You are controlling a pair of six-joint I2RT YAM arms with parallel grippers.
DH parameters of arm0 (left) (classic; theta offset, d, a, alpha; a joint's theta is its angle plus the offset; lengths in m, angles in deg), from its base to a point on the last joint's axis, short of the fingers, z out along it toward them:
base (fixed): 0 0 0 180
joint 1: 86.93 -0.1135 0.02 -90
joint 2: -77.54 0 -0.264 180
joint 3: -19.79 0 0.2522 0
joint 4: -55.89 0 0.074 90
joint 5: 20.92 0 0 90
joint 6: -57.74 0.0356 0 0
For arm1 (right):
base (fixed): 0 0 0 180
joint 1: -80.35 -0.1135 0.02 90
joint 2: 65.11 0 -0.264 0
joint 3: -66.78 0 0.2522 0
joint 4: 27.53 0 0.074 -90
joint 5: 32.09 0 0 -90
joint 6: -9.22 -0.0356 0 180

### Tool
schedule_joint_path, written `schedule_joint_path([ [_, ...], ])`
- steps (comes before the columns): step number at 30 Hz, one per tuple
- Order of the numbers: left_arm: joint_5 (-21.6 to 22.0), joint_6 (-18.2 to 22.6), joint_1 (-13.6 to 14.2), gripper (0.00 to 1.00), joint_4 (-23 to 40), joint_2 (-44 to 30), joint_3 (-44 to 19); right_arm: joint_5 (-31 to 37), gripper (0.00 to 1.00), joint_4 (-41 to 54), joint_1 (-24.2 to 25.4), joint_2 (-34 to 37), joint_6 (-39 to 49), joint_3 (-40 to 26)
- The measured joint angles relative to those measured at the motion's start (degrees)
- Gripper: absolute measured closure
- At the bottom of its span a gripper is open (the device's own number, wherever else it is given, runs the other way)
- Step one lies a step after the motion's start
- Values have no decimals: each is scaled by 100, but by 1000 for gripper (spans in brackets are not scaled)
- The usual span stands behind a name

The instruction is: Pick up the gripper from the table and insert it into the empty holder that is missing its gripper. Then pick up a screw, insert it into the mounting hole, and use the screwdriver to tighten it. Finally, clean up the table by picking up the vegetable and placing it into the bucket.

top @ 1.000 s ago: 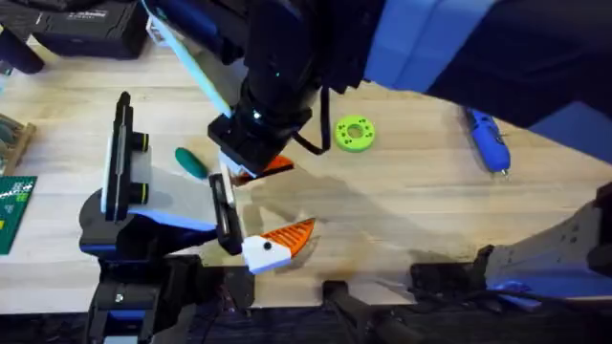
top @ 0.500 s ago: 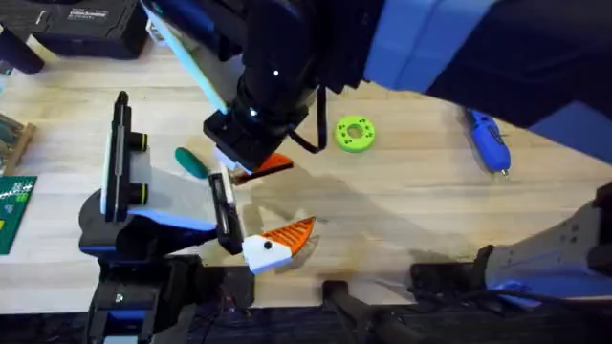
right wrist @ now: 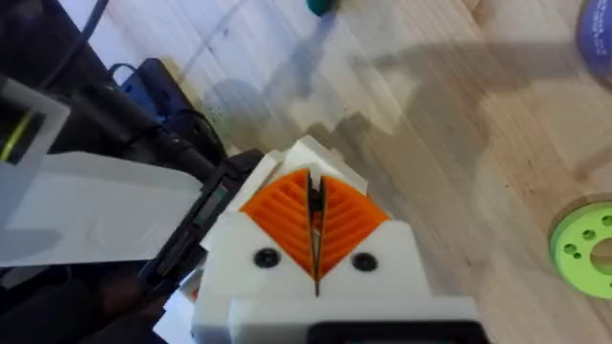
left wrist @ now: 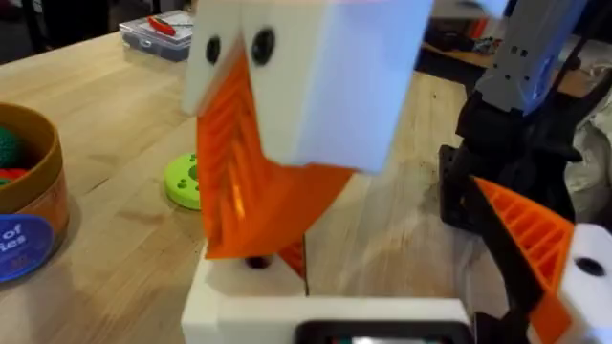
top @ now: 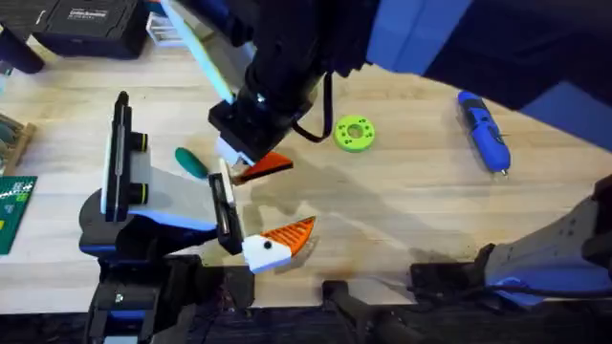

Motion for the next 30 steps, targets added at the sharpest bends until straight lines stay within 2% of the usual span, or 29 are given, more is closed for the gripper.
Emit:
schedule_joint_path([
  [22,-66,-177,0,16,94,-7,2,12,992,-75,-1,0,1,181],
  [28,-48,-176,0,15,92,-6,2,14,799,-58,-29,-9,-5,208],
  [30,-65,-166,2,15,90,-5,2,54,605,-78,-59,-50,-14,231],
])
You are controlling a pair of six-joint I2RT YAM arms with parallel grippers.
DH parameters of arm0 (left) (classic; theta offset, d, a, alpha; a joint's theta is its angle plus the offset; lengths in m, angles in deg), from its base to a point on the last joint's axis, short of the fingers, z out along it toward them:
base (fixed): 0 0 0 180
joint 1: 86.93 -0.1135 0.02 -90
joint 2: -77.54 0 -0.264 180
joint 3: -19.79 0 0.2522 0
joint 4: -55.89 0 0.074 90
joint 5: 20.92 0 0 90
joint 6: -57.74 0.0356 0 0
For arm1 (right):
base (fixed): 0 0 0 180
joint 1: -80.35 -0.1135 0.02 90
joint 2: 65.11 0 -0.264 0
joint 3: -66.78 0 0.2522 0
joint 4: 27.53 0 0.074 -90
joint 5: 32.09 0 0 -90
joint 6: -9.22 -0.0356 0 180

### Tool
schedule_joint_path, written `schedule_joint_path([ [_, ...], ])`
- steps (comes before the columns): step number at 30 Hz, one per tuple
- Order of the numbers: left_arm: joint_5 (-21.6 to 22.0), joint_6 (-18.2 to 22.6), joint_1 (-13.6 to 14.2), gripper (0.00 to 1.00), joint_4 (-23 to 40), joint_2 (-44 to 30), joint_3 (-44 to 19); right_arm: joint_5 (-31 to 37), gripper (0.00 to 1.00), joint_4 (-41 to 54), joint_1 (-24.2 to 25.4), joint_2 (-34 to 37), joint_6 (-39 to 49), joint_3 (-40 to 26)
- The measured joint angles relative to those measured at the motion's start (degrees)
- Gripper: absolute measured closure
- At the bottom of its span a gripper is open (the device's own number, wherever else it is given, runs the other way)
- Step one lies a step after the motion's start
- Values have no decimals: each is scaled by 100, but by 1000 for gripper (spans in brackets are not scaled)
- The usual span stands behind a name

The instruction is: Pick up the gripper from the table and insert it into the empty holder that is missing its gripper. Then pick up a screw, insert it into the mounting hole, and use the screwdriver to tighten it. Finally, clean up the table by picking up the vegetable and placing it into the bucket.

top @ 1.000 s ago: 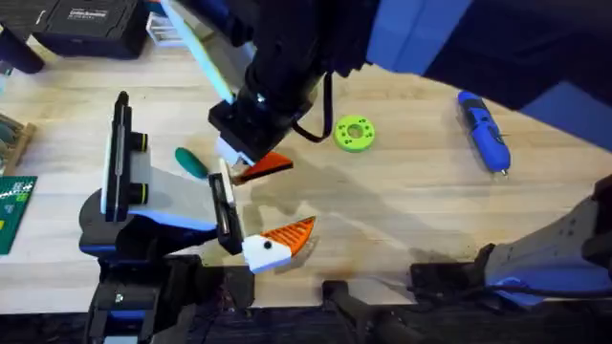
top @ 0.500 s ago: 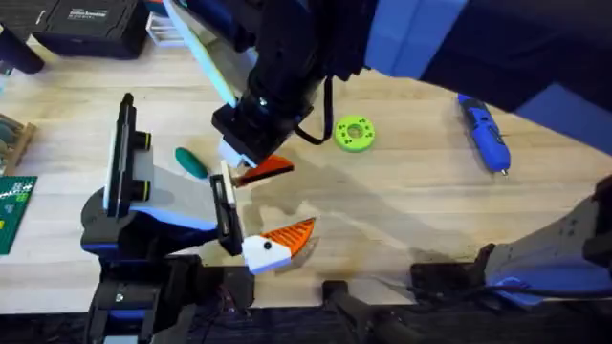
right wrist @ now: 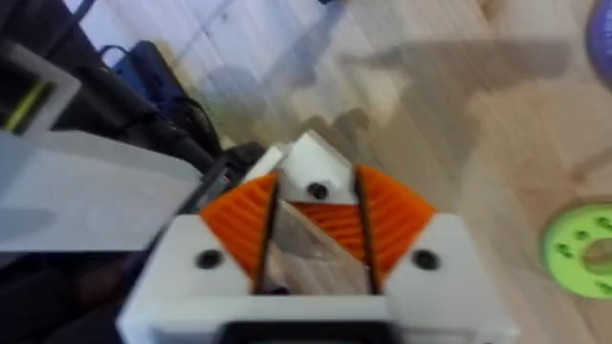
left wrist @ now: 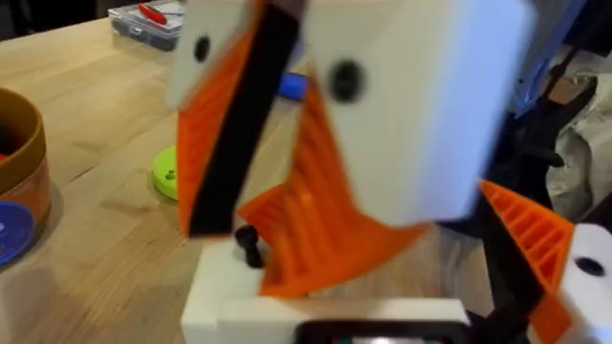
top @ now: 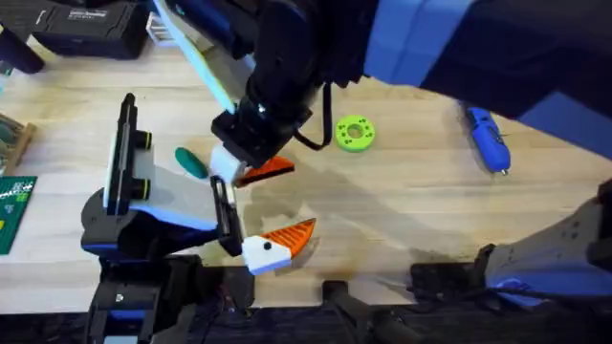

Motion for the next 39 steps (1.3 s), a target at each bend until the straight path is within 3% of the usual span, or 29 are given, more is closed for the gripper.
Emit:
schedule_joint_path([
  [4,0,98,-4,15,-114,2,0,270,73,110,18,-192,12,69],
  [6,-5,167,-2,15,-170,0,-2,290,14,106,64,-281,8,94],
  [13,-7,256,-2,15,-177,0,-2,374,8,91,245,-679,-100,105],
  [22,-7,295,-2,15,-177,1,-2,503,9,380,939,-1389,-236,260],
  [30,-7,295,-2,15,-177,2,-2,313,9,-306,1675,-2632,-438,2176],
  [35,-7,295,-2,15,-177,2,-2,-732,9,-720,2371,-3656,-176,3198],
  [39,-7,295,-2,15,-177,0,-2,-1608,8,-613,2925,-4091,412,3514],
])
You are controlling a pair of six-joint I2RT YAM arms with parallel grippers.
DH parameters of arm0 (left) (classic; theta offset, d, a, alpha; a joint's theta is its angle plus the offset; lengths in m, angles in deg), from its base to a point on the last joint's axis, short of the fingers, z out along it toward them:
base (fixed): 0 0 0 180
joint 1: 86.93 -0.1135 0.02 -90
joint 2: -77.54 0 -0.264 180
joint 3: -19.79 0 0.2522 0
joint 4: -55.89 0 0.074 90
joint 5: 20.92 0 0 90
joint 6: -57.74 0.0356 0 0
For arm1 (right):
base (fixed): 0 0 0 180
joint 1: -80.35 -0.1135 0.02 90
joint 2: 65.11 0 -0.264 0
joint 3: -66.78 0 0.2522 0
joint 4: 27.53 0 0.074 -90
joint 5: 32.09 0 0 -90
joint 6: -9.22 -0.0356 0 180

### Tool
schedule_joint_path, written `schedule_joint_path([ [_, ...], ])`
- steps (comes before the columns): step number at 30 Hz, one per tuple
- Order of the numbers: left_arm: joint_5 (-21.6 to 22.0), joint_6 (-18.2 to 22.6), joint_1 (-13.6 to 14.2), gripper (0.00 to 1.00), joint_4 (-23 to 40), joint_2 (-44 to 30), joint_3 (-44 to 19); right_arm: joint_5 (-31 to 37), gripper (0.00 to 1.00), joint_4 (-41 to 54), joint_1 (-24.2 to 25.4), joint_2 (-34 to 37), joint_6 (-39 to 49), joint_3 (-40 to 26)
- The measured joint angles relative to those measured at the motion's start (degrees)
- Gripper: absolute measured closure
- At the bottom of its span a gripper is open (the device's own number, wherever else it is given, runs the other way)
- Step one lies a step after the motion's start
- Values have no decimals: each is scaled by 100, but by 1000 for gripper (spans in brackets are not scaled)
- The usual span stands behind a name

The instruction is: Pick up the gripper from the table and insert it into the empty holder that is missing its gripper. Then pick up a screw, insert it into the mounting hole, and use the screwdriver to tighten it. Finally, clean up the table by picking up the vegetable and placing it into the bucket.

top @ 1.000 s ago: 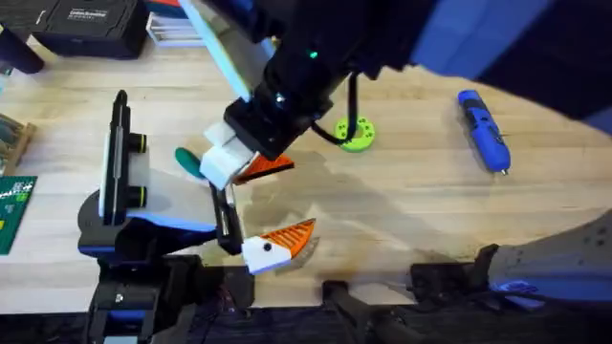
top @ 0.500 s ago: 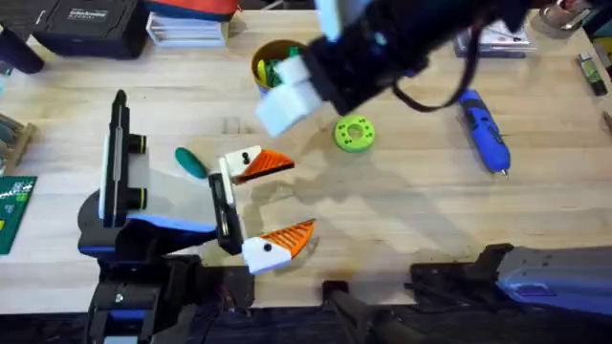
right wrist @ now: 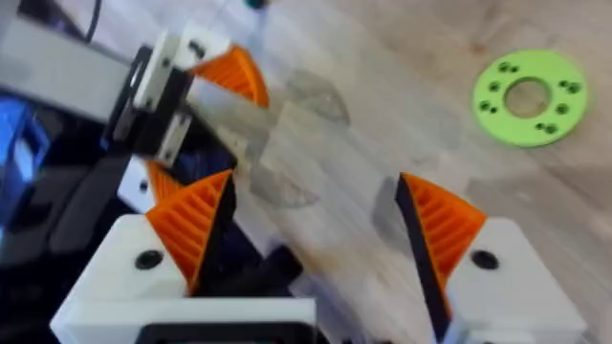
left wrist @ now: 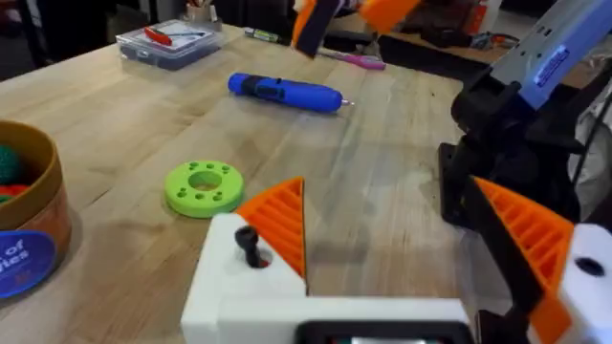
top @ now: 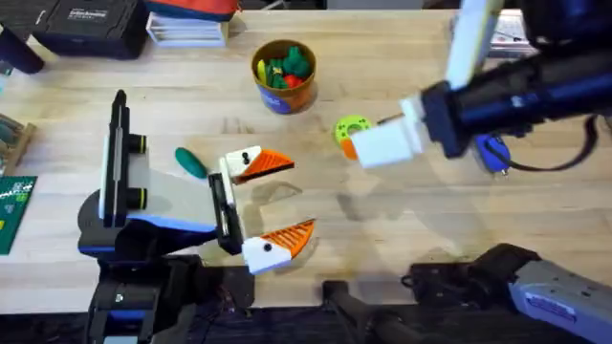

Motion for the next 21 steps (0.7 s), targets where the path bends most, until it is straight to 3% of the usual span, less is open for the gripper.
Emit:
schedule_joint_path([
  [7,0,0,0,13,0,2,0,-797,8,953,117,6,2104,149],
  [10,0,2,0,86,0,0,0,-883,9,961,115,6,2796,149],
  [12,-2,1,0,208,3,0,0,-923,9,961,115,6,3124,149],
  [17,1,15,0,949,-11,0,0,-962,9,958,115,78,3543,149],
  [21,19,25,0,995,-13,1,0,-962,9,944,115,172,3662,149],
])
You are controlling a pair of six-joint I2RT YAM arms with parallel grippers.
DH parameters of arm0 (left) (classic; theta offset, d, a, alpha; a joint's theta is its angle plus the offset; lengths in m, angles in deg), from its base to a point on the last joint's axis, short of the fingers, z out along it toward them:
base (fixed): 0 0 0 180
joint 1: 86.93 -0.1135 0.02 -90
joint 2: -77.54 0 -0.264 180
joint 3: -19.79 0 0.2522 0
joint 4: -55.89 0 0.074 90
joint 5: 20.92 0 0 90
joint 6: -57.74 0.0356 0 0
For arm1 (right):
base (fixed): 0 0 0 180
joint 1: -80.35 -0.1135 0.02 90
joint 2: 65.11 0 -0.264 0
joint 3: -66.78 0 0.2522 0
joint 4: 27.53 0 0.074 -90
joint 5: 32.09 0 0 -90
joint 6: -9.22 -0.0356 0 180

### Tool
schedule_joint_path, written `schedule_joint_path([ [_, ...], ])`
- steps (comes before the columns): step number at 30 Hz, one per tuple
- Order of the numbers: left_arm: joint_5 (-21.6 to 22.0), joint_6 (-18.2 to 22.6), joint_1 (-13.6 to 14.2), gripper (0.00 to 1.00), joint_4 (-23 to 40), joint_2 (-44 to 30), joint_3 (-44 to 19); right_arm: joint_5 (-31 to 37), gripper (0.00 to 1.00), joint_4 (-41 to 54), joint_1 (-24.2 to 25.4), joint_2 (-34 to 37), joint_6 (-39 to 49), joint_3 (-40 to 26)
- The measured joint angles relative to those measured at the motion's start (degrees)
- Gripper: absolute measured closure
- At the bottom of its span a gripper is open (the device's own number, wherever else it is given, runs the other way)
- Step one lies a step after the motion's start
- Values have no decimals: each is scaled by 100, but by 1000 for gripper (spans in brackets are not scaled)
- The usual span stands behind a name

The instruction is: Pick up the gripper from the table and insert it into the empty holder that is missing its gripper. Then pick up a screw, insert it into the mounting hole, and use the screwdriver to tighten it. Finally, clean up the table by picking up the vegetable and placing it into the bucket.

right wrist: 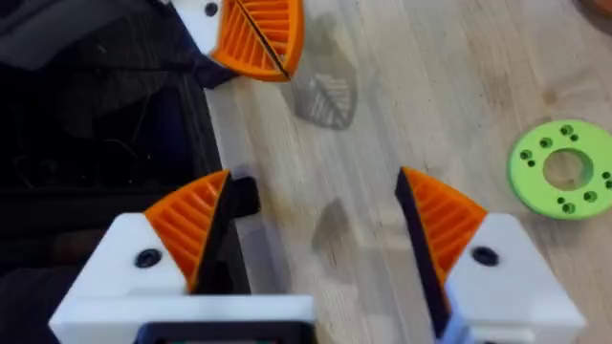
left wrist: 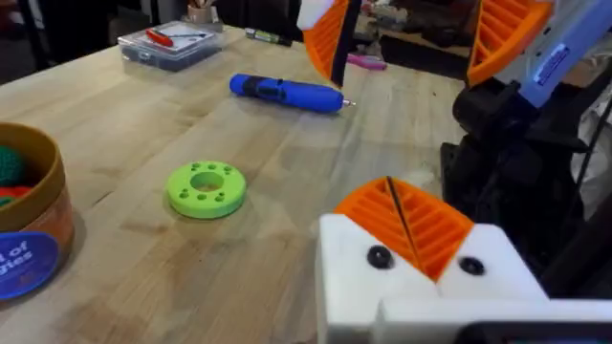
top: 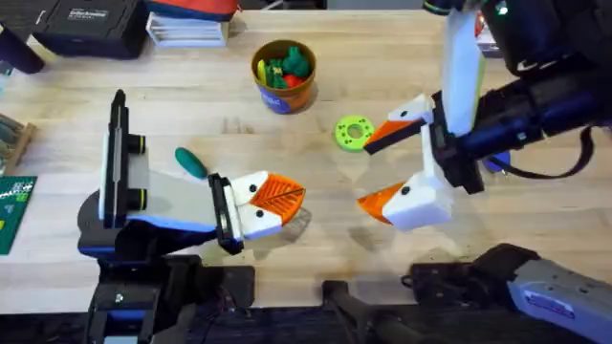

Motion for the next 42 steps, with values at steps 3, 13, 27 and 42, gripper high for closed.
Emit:
schedule_joint_path([
  [3,105,-1,0,995,2,0,0,0,9,-55,0,9,35,0],
  [13,293,-1,0,995,1,1,0,299,8,-153,326,9,-275,0],
  [27,376,0,0,996,2,1,0,3141,9,-1158,3381,484,-535,0],
  [42,379,-1,0,996,2,0,0,3519,8,-2250,4531,2506,466,0],
])
